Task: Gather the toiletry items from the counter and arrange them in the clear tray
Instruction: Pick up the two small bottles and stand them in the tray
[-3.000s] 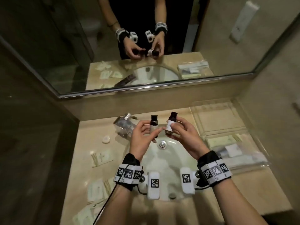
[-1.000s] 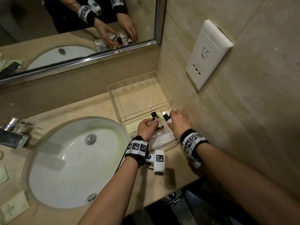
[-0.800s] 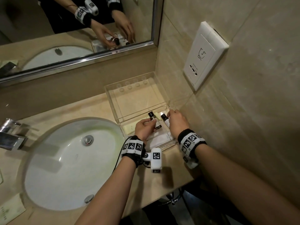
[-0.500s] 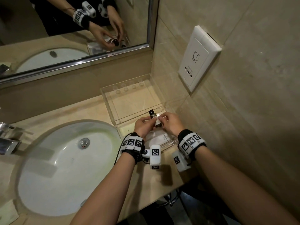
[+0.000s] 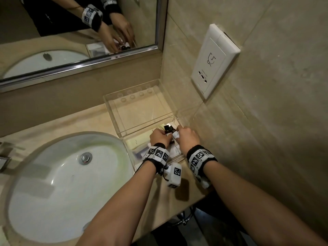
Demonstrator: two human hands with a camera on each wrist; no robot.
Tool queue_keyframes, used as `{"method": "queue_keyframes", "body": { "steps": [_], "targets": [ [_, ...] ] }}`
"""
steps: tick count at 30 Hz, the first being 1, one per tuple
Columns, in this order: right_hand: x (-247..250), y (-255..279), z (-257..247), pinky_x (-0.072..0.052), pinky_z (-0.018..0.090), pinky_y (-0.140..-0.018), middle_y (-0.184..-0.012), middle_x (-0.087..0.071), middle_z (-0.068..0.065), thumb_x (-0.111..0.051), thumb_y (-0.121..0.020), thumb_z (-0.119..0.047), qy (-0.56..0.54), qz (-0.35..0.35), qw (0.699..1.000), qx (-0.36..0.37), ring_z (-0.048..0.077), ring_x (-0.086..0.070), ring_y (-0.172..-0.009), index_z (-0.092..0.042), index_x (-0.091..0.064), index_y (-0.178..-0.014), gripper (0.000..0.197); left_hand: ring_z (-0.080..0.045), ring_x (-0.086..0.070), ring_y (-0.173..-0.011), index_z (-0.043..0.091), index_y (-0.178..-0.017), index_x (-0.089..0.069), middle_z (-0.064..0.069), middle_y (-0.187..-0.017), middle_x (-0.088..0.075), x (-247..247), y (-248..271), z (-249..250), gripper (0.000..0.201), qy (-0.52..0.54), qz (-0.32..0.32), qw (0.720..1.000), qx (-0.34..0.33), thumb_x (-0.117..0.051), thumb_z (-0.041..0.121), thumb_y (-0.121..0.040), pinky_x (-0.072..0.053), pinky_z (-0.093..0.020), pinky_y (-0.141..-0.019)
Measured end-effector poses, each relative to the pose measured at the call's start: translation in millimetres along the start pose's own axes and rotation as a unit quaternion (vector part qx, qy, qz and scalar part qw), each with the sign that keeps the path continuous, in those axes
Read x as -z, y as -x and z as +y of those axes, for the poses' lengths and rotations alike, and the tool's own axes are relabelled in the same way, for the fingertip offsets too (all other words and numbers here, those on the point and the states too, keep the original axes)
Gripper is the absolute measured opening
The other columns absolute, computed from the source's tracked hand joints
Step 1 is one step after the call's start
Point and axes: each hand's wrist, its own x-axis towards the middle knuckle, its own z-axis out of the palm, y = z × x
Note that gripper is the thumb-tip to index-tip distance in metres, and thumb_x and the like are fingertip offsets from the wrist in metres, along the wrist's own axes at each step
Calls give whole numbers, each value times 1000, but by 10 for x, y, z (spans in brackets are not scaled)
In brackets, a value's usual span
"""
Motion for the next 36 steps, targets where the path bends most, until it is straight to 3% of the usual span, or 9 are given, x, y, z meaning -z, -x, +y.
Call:
{"method": "queue_keyframes", "body": {
  "steps": [3, 9, 13, 16, 23, 26, 30, 34, 36],
  "targets": [
    [5, 5, -2, -52, 37, -70, -100, -65, 11, -63, -86, -2, 0, 0, 1000, 4, 30, -66, -89, -13, -47, -128, 46, -31, -64, -100, 6, -104, -59, -14, -104, -69, -29, 5, 15, 37, -12, 11, 1000, -12, -76, 25, -77, -52, -39, -89],
    [12, 24, 22, -50, 37, -73, -111, -61, 12, -63, -88, -7, -2, -5, 1000, -6, 30, -65, -95, -10, -46, -128, 43, -32, -64, -98, 4, -105, -56, -18, -105, -68, -59, 45, 44, 36, -22, -1, 999, -28, -76, 15, -78, -51, -37, -86],
    [10, 32, 22, -52, 37, -75, -117, -59, 12, -64, -85, -4, -1, -16, 1000, -9, 30, -65, -95, -13, -44, -132, 52, -31, -66, -90, 6, -107, -52, -18, -98, -69, -53, 61, 25, 39, -33, -18, 997, -64, -74, 2, -75, -53, -39, -82],
    [30, 46, 16, -52, 37, -76, -123, -54, 12, -64, -83, -2, 19, -29, 999, -11, 30, -64, -98, -14, -43, -135, 57, -23, -60, -75, 9, -113, -51, -12, -88, -65, -27, 67, 19, 50, -34, -42, 995, -88, -74, -6, -71, -53, -37, -80],
    [57, 61, 10, -52, 38, -85, -131, -48, 13, -62, -81, 7, 13, -42, 999, -14, 31, -61, -106, -11, -42, -138, 64, -20, -59, -73, 8, -120, -52, -7, -78, -61, -27, 103, 0, 57, -39, -62, 991, -109, -72, -11, -71, -55, -37, -80],
    [41, 61, 22, -51, 37, -84, -131, -48, 13, -62, -81, 6, 12, -41, 999, -20, 31, -62, -105, -11, -44, -136, 60, -18, -57, -74, 8, -121, -51, -6, -82, -60, -11, 117, -4, 57, -45, -67, 990, -118, -72, -10, -71, -52, -33, -73],
    [13, 54, 35, -51, 36, -83, -130, -49, 13, -62, -82, 4, 10, -35, 999, -22, 30, -62, -103, -11, -47, -133, 55, -11, -50, -64, 8, -122, -51, 0, -75, -55, -14, 116, -13, 57, -51, -70, 989, -121, -71, -11, -72, -41, -18, -54],
    [-19, 47, 35, -52, 35, -83, -128, -51, 12, -66, -82, 0, 17, -27, 999, -19, 28, -63, -102, -11, -47, -132, 55, -4, -47, -56, 6, -123, -50, 2, -73, -51, -12, 116, -13, 53, -48, -73, 988, -124, -67, -12, -76, -42, -10, -42],
    [-21, 58, 36, -52, 36, -83, -129, -50, 13, -66, -81, 0, 26, -28, 999, -16, 29, -63, -103, -12, -46, -134, 58, -2, -45, -54, 4, -124, -51, 2, -75, -51, -16, 116, -16, 51, -49, -67, 988, -132, -65, -12, -78, -42, -5, -43]
  ]
}}
